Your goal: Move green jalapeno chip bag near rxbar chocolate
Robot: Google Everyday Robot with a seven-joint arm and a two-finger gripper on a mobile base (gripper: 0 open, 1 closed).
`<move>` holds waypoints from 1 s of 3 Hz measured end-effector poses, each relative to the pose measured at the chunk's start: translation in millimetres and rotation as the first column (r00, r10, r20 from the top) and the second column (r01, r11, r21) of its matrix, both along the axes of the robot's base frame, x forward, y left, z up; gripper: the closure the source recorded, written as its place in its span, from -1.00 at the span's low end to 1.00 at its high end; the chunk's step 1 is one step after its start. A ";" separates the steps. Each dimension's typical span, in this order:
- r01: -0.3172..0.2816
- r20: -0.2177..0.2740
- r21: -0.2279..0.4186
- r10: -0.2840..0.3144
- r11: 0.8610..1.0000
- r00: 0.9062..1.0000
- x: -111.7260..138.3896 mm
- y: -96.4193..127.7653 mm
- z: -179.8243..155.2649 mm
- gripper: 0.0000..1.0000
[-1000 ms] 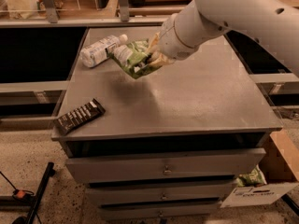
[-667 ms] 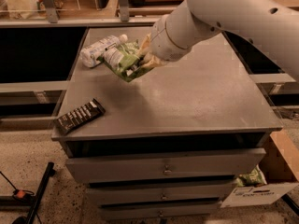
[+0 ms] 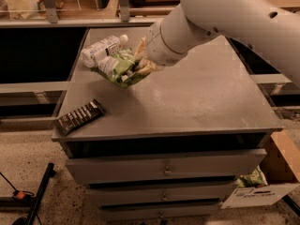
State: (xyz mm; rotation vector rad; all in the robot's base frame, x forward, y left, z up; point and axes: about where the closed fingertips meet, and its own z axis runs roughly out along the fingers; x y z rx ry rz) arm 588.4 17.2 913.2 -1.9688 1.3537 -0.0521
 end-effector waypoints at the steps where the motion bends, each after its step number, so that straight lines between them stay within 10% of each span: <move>1: -0.002 0.001 -0.001 0.002 1.000 1.000 -1.0 1.2 0.7 -0.77; 3: -0.004 0.003 -0.002 0.004 1.000 1.000 -2.0 2.3 1.5 -1.00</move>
Offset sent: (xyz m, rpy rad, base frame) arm -0.0009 0.0011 0.0007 -0.0012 -0.0012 0.0020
